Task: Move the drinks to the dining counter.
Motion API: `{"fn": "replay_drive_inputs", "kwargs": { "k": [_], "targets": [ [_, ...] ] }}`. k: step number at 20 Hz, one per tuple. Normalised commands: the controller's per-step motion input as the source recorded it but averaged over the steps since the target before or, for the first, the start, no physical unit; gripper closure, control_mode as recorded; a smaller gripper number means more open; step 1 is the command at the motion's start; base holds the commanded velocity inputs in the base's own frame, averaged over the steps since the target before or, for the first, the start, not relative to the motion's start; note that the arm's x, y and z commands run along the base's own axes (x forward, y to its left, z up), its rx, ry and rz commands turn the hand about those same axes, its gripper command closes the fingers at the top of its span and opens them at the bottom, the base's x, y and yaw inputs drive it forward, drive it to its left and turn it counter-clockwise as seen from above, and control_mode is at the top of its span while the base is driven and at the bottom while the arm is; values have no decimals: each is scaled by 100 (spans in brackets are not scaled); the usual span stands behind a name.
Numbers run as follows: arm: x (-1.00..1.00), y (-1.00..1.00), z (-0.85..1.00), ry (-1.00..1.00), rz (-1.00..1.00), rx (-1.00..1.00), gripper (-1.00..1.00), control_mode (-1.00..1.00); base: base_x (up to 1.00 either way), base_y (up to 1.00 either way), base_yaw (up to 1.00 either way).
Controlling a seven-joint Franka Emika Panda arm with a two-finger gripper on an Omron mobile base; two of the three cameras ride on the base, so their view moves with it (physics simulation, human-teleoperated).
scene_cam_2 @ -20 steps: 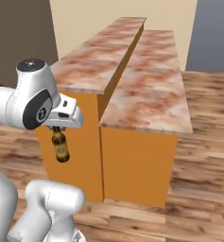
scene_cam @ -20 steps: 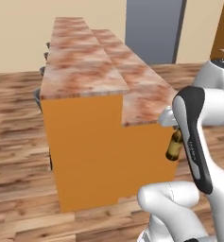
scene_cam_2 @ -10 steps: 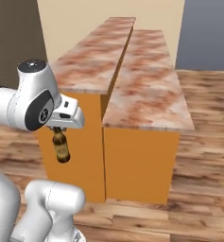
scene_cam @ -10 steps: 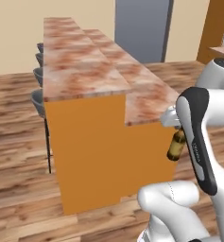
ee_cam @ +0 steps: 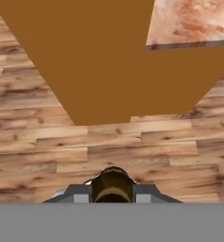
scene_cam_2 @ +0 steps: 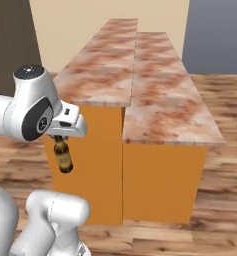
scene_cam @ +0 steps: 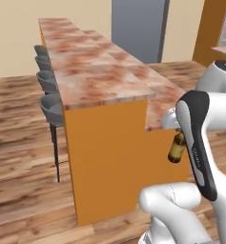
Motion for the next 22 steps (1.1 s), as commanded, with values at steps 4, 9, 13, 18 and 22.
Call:
{"fn": "replay_drive_inputs", "kwargs": {
  "k": [4,9,13,18,22],
  "targets": [
    [0,0,0,0,0,0,100,100,99,26,-19],
    [0,0,0,0,0,0,100,100,57,30,-15],
    [0,0,0,0,0,0,100,100,35,38,-9],
    [0,0,0,0,0,0,100,100,18,24,-5],
    [0,0,0,0,0,0,100,100,30,7,-7]
  ]
}}
